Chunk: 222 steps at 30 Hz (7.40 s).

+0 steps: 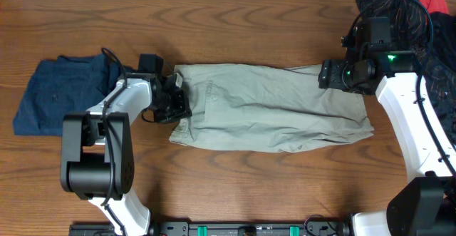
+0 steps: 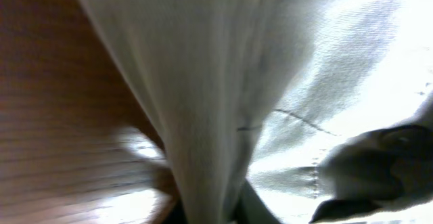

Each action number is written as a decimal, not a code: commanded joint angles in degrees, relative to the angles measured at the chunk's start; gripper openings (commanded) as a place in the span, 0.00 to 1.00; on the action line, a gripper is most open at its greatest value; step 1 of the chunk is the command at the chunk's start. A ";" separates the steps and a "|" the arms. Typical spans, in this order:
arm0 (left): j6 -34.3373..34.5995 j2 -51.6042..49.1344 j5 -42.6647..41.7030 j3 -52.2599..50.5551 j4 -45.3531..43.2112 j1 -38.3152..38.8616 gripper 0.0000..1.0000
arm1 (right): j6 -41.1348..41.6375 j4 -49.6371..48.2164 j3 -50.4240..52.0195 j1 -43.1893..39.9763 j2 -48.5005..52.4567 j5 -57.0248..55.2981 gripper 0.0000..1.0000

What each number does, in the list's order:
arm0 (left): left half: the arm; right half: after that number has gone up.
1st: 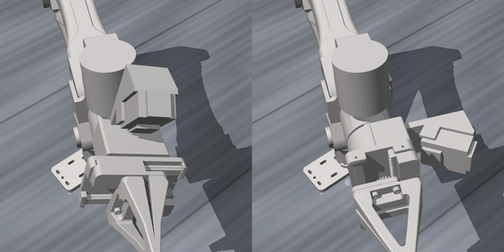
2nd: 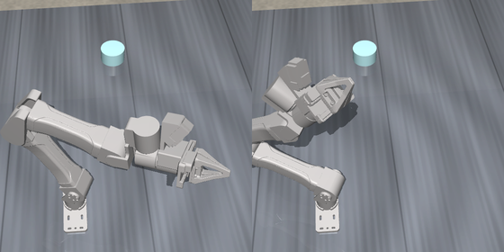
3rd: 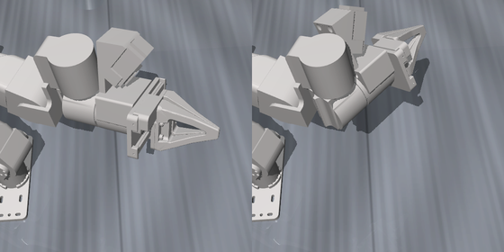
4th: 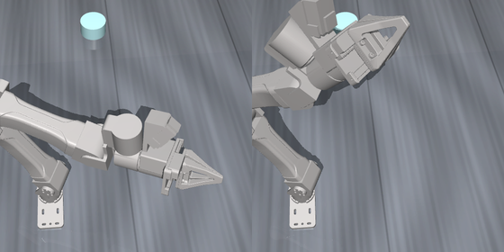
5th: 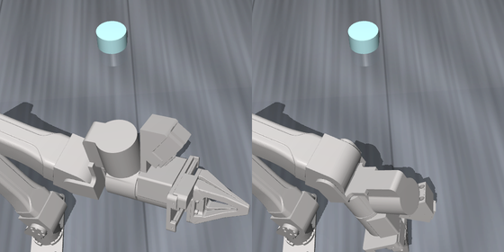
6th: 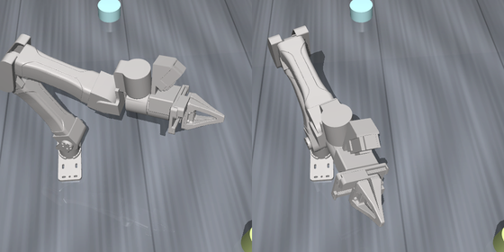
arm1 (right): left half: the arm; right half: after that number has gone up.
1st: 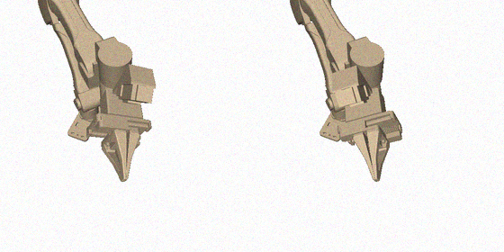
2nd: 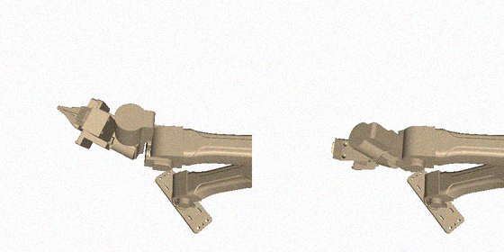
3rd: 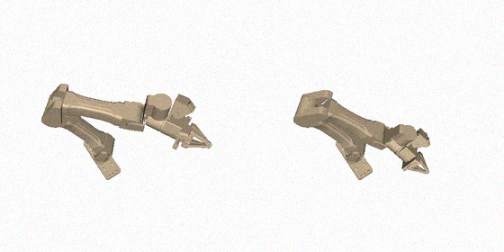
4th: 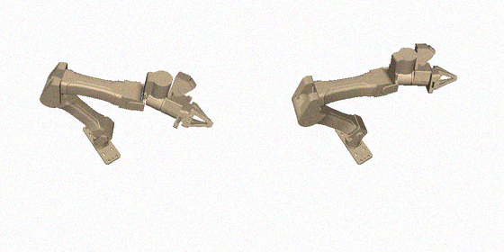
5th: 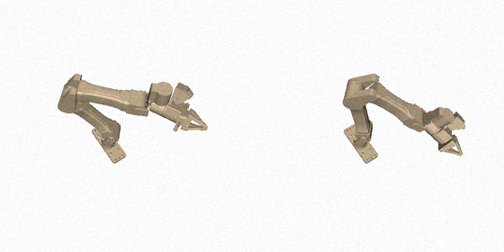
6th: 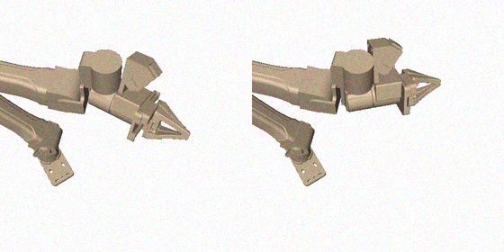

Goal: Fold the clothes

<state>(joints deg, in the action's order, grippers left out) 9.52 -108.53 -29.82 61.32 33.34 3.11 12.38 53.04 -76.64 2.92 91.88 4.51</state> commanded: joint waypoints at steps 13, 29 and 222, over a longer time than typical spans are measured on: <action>2.82 6.71 11.47 4.72 13.55 0.26 0.06 | -3.43 -2.08 5.42 3.50 0.17 4.63 0.18; 10.58 33.42 3.76 8.41 21.97 0.28 0.06 | 2.97 -33.92 26.60 25.38 4.39 20.83 0.01; -3.93 -7.74 -4.68 8.20 0.00 15.78 0.55 | 1.22 -23.02 21.20 16.48 11.89 -14.62 0.78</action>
<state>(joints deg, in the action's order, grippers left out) 6.96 -114.15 -33.91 70.78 32.82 18.22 14.83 28.67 -56.31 20.38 102.08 -7.79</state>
